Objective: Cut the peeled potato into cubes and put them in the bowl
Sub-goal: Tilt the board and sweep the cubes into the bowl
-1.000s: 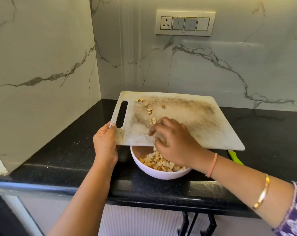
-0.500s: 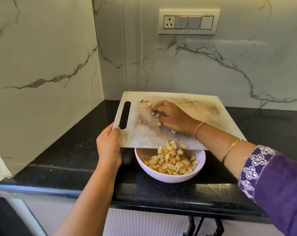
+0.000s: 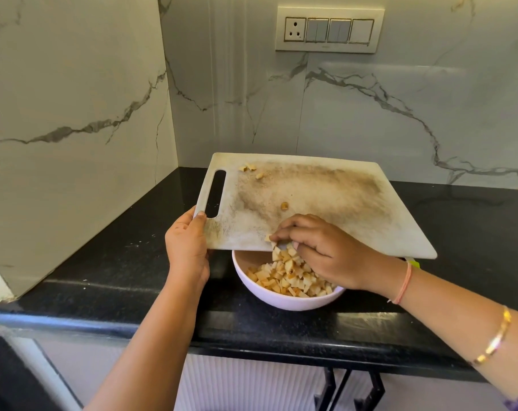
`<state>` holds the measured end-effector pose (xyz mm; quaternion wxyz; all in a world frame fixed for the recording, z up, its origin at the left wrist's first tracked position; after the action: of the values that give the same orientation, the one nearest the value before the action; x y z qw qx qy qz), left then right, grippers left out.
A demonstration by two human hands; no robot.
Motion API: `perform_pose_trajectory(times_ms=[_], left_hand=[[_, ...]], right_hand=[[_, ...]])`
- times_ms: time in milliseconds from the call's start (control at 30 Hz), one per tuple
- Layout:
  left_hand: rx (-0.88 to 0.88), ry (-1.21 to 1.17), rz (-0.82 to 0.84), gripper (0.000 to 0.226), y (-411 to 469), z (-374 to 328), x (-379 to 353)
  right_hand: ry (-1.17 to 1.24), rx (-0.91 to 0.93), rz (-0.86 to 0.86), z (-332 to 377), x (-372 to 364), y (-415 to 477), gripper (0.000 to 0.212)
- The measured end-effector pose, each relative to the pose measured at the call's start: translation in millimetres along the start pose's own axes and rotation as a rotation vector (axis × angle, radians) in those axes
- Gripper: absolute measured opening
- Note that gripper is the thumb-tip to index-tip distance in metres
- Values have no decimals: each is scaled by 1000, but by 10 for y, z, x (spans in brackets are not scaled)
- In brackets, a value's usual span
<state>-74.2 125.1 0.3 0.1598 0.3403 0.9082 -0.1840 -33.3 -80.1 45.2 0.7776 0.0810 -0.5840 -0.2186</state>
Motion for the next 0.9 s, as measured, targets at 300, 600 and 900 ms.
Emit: perform_pose_trajectory(times_ms=[300,600,900], left_hand=[[-4,-10,13,19,-3,28,11],[7,-7,-4,14,8,4,-1],[8,-13,15,16,2,3,-17]], right_hand=[[149,-198,-124,-342,128,198,37],[275,-107,32,-105,6,-127,44],[190,14,-138,-93,97,290,35]])
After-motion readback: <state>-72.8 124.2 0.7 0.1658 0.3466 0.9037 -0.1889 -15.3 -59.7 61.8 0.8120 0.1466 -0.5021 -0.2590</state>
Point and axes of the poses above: each hand's wrist, its own y-axis towards the middle knuckle, its own x-axis out of the back of the hand, z = x × y, the point moved 3 cm from there along y, towards the middle knuckle, and after that the axes turned 12 degrees about x, right-handed, at the moved point
